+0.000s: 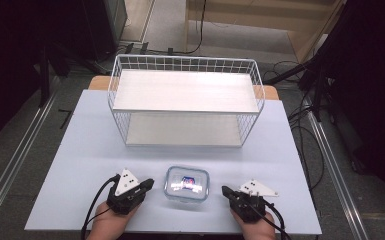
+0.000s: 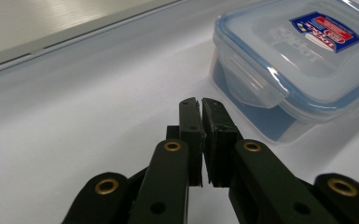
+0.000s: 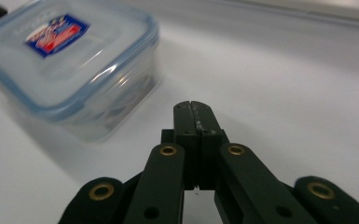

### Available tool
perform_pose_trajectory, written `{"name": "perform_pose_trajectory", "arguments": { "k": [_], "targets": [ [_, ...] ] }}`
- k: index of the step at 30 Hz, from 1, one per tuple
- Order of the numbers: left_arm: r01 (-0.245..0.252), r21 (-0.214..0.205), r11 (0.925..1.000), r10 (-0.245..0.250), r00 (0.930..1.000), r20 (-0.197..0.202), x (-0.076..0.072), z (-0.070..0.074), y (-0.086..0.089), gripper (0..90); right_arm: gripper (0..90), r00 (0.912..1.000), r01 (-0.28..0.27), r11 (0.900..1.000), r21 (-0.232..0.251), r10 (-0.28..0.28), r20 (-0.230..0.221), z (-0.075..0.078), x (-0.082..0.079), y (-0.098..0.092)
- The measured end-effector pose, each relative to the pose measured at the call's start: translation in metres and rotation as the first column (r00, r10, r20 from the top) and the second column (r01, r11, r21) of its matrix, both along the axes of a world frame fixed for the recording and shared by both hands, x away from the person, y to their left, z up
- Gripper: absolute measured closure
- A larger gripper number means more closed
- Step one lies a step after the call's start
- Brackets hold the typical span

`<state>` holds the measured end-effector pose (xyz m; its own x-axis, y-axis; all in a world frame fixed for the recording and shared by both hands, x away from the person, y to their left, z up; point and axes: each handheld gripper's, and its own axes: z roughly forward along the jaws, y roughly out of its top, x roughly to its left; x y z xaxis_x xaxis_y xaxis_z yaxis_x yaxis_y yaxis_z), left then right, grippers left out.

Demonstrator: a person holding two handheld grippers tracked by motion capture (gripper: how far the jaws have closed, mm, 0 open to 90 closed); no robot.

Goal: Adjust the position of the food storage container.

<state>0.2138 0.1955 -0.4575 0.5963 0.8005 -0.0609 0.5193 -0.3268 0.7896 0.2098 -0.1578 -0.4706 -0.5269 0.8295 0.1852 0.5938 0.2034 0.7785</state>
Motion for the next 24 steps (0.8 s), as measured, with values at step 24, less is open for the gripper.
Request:
{"name": "perform_pose_trajectory", "arguments": {
  "k": [24],
  "targets": [
    [-0.041,-0.020,0.9990,0.041,0.9991,0.006,-0.007,0.003,0.020,83.7,90.0,0.9984,-0.056,0.9984,0.008,0.056,0.010,-0.003,0.033,0.042]
  ]
}}
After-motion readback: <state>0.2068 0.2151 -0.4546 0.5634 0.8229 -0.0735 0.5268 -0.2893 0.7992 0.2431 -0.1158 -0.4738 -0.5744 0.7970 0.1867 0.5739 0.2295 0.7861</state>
